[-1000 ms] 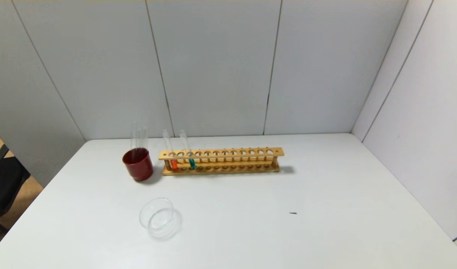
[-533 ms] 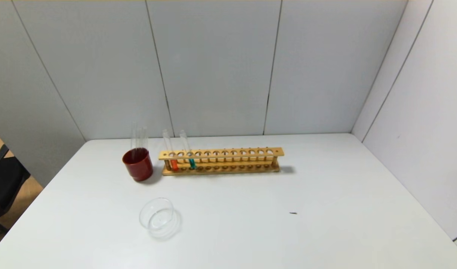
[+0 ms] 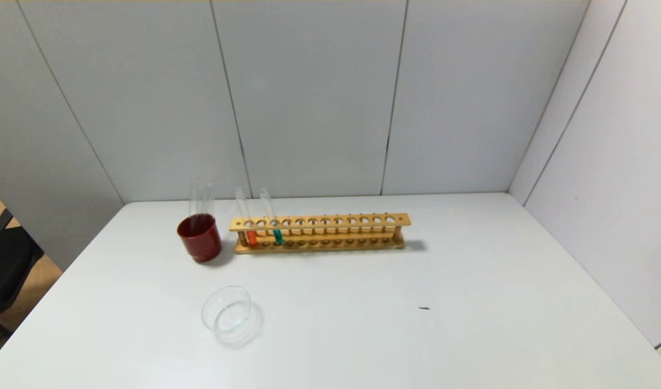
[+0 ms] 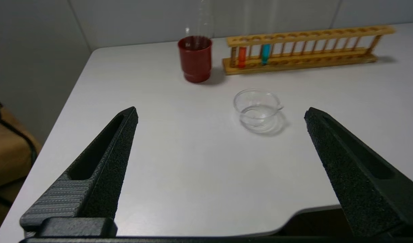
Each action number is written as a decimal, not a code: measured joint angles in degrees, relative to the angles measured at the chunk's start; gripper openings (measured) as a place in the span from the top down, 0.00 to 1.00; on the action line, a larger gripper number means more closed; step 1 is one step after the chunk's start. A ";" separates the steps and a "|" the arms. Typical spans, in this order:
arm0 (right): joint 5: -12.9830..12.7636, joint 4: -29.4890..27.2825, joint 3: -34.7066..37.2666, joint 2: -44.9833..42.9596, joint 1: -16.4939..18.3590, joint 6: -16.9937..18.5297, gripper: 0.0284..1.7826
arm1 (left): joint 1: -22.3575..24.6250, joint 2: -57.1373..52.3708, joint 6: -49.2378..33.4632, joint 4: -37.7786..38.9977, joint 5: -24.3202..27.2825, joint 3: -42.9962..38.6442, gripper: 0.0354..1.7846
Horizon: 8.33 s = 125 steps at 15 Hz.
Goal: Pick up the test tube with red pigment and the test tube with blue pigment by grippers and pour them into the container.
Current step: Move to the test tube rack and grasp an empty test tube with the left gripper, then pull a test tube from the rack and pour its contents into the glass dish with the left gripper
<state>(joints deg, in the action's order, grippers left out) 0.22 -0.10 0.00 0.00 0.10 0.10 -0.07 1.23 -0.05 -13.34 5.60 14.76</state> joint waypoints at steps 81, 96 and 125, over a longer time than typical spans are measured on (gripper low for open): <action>0.02 0.00 0.00 0.00 0.00 0.00 0.02 | -14.84 89.76 0.02 21.04 -5.67 58.99 0.83; 0.02 0.02 0.00 0.00 0.00 0.00 0.02 | -10.23 65.39 55.20 8.28 -8.27 31.04 0.83; 0.02 0.00 0.00 0.00 0.00 0.00 0.02 | -14.03 92.34 103.24 24.11 -16.62 27.01 0.83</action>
<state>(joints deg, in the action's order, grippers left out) 0.24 -0.10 0.00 0.00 0.10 0.10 -14.10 93.57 103.19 10.78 -11.02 41.78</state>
